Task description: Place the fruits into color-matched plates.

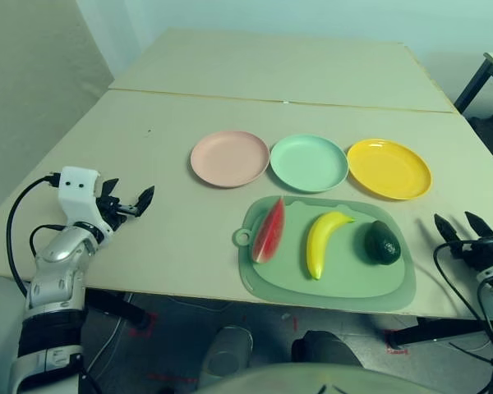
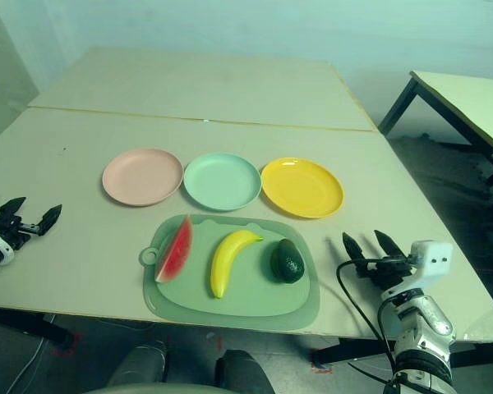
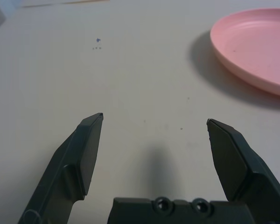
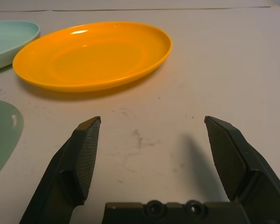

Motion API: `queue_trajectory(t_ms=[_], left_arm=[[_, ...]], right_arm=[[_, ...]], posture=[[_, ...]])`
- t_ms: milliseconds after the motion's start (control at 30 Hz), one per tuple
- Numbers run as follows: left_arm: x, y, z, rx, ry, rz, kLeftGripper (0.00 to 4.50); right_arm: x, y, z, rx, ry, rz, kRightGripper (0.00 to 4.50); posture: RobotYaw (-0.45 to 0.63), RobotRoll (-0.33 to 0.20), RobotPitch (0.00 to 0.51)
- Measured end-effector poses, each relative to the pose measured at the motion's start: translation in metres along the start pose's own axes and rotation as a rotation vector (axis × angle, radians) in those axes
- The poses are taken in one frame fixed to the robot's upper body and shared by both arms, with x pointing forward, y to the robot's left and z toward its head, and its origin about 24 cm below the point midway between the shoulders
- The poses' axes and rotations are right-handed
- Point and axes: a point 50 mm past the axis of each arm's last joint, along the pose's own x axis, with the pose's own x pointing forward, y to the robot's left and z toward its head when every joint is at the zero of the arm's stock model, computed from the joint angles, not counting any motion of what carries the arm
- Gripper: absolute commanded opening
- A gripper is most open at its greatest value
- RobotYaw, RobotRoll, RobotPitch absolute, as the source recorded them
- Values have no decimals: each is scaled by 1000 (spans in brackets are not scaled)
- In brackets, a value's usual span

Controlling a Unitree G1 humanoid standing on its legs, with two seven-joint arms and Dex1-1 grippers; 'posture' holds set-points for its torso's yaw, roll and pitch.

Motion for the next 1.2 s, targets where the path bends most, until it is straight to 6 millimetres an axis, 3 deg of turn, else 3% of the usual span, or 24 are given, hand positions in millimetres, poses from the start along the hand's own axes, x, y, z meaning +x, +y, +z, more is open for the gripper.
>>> queue_trajectory(t_ms=[200,500,633,733,867,933,1100,1167,1200], left_arm=[[1,4,9,-15,-31,13,4500],[-9,5,2,-26,-16,6,4500],[-9,-4,13,-35,-93,-120,4500],[-12,-21,29,-4,-168,-341,4500],[-17,-33,43,59,-150,-624,4500],[-20,-37,50,82,-138,-731,4500],[-17,-47,69,143,-144,-904,4500],[-14,-52,73,162,-155,-931,4500],[-13,-52,73,166,-157,-934,4500]], right_arm=[[0,0,0,-1,-7,-11,4466],[1,0,2,-6,-8,3,4466],[-4,-1,5,-30,-6,26,4466],[-8,-1,16,-76,-7,94,4466],[-15,0,50,-192,4,246,4466],[-15,5,79,-319,-4,369,4466],[5,32,189,-652,-107,631,4466],[3,30,212,-685,-12,629,4466],[-1,26,210,-665,46,623,4466]], posture=[[125,0,55],[136,0,66],[130,0,66],[108,0,66],[74,0,72],[28,0,70],[-27,0,68],[-35,0,63],[-39,0,62]])
